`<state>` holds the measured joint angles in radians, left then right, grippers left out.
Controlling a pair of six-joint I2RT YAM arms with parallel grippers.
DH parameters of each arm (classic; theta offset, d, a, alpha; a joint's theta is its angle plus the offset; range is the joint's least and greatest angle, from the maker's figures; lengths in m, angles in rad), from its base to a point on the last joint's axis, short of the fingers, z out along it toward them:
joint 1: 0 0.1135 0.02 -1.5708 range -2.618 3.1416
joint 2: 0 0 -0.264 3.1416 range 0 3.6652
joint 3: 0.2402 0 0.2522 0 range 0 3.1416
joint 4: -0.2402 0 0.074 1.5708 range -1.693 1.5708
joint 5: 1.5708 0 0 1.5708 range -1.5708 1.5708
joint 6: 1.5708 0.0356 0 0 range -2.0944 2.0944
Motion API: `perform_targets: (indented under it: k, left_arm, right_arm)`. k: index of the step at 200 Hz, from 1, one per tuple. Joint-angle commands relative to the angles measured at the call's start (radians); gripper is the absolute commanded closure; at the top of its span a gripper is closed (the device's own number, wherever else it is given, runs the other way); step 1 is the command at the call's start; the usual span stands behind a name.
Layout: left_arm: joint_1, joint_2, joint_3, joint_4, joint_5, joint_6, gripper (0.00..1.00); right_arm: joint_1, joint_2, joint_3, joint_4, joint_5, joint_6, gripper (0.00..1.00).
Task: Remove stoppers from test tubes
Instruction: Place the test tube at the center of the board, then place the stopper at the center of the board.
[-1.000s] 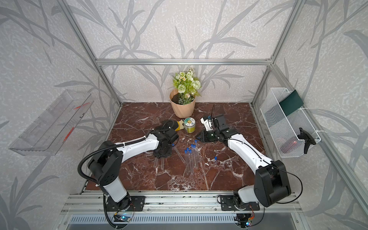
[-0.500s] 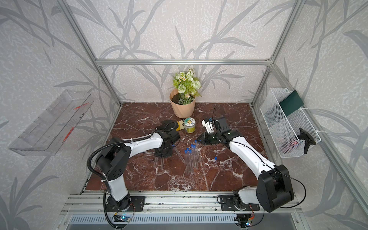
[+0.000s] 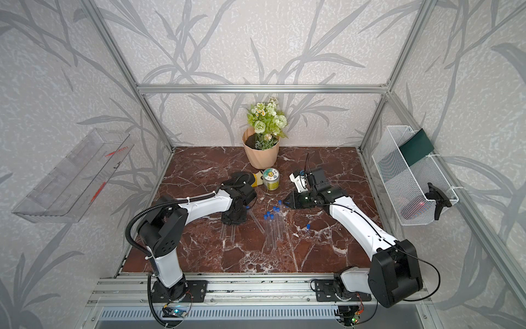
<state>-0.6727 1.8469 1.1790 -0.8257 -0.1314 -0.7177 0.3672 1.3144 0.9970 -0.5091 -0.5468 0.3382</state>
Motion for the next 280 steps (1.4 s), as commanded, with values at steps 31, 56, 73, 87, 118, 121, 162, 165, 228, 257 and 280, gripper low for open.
perform_targets:
  k: [31, 56, 73, 87, 118, 121, 162, 165, 228, 257, 280]
  left_arm:
    - [0.007, 0.007, -0.015, -0.010, 0.000, -0.005, 0.73]
    - [0.008, 0.001, -0.017, -0.012, 0.007, -0.002, 0.70]
    - [0.009, -0.008, -0.014, -0.018, 0.005, 0.001, 0.66]
    - [0.009, -0.018, -0.008, -0.026, 0.000, 0.005, 0.64]
    - [0.009, -0.036, 0.006, -0.052, -0.002, 0.012, 0.53]
    - [0.009, -0.040, 0.007, -0.055, -0.002, 0.013, 0.52]
    - [0.007, -0.103, 0.012, -0.090, -0.008, 0.011, 0.43]
    - [0.006, -0.110, 0.011, -0.091, -0.007, 0.012, 0.42]
    - [-0.038, -0.269, -0.021, -0.042, 0.076, 0.060, 0.37]
    - [-0.076, -0.331, -0.042, 0.045, 0.172, 0.067, 0.33]
    - [-0.113, -0.347, -0.054, 0.083, 0.201, 0.044, 0.29]
  right_arm:
    - [-0.007, -0.040, 0.010, -0.055, 0.020, -0.025, 0.93]
    - [-0.009, -0.060, 0.013, -0.102, 0.031, -0.057, 0.93]
    - [-0.016, -0.072, 0.018, -0.143, 0.049, -0.091, 0.93]
    - [-0.026, -0.082, 0.017, -0.161, 0.062, -0.110, 0.93]
    - [-0.074, -0.081, 0.014, -0.192, 0.063, -0.120, 0.93]
    - [-0.078, -0.081, 0.013, -0.194, 0.065, -0.120, 0.93]
    - [-0.131, -0.051, 0.020, -0.240, 0.091, -0.145, 0.93]
    - [-0.134, -0.047, 0.021, -0.244, 0.092, -0.148, 0.93]
    - [-0.209, 0.061, 0.054, -0.291, 0.131, -0.203, 0.93]
    - [-0.247, 0.130, 0.057, -0.304, 0.151, -0.226, 0.93]
    - [-0.270, 0.180, 0.051, -0.298, 0.163, -0.237, 0.93]
